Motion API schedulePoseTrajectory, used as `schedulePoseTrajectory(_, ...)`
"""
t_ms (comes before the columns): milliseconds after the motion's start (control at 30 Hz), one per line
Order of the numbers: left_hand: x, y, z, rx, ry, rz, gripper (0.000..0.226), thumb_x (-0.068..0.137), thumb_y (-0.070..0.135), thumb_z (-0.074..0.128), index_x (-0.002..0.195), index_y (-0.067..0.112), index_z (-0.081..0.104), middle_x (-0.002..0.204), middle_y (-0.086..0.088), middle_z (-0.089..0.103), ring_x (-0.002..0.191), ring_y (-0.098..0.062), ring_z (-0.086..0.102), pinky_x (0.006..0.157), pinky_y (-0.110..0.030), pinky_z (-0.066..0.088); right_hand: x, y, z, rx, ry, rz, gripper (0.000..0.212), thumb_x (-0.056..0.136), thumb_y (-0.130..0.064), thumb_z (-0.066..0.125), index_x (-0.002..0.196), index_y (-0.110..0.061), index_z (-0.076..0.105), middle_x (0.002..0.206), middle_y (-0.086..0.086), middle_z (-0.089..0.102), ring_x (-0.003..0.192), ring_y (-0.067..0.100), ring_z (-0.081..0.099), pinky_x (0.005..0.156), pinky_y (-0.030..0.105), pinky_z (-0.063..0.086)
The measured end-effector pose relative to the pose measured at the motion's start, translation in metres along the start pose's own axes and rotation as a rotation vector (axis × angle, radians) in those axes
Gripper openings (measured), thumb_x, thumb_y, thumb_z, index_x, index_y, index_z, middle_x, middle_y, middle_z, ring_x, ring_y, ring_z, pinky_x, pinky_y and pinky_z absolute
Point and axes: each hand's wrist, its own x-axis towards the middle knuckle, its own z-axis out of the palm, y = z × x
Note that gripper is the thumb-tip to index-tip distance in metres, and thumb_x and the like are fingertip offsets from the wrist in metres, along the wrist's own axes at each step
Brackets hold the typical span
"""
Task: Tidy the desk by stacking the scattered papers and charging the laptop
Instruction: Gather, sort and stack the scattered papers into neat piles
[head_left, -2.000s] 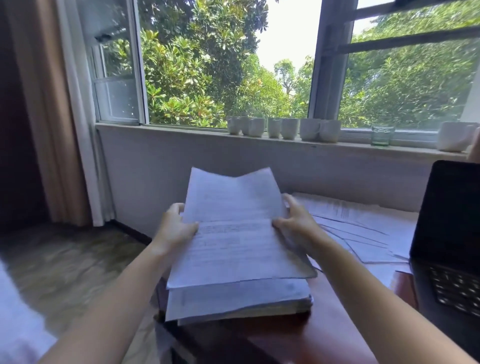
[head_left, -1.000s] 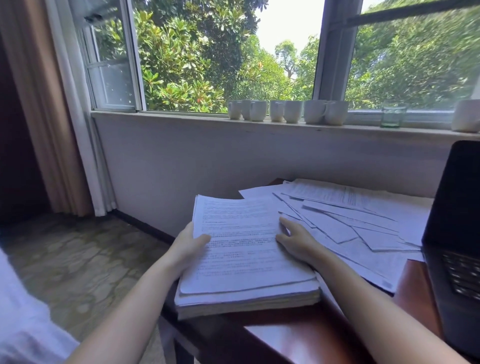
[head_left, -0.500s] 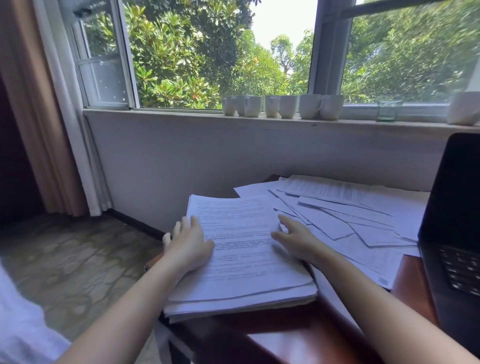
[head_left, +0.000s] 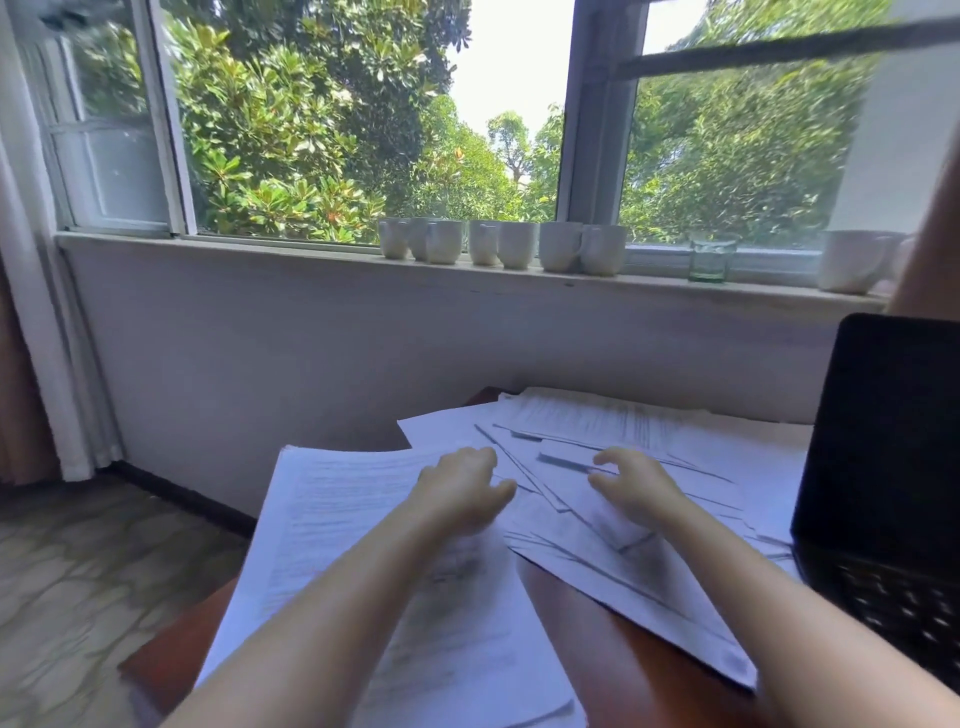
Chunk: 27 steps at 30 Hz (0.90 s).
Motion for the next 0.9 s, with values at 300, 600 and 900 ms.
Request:
schedulePoseTrajectory(300,0.043,-0.018,0.043,0.095,0.314,-0.033,0.032,0.099,0.034,0.034,0.116,0.016,0.053,0.122,-0.002,0.05,0.114,-0.022,0.042,0.094,-0.033,0.033,0.077,-0.002,0.012,-0.22,0.097,-0.031,0.057,0.091,-0.043,0.05,0.139,-0.016,0.04,0.145,0.006,0.041,0.132,0.028,0.037,0.102,0.035,0.033)
schedulePoseTrajectory(600,0.049,-0.027,0.046,-0.027,0.335,0.006,0.031,0.098,0.035,0.038,0.121,0.02,0.051,0.127,0.005,0.047,0.119,-0.017,0.038,0.096,-0.029,0.028,0.11,0.013,0.021,-0.413,0.032,0.005,0.036,0.094,-0.05,0.04,0.104,-0.017,0.051,0.12,0.008,0.059,0.11,0.03,0.054,0.077,0.034,0.04)
schedulePoseTrajectory(900,0.047,-0.026,0.043,-0.052,0.324,0.006,0.031,0.097,0.035,0.04,0.122,0.021,0.052,0.128,0.004,0.047,0.12,-0.016,0.038,0.096,-0.029,0.028,0.113,0.016,0.018,-0.524,0.055,-0.111,0.042,0.091,-0.008,0.039,0.133,-0.014,0.038,0.123,0.015,0.056,0.112,0.034,0.053,0.08,0.035,0.044)
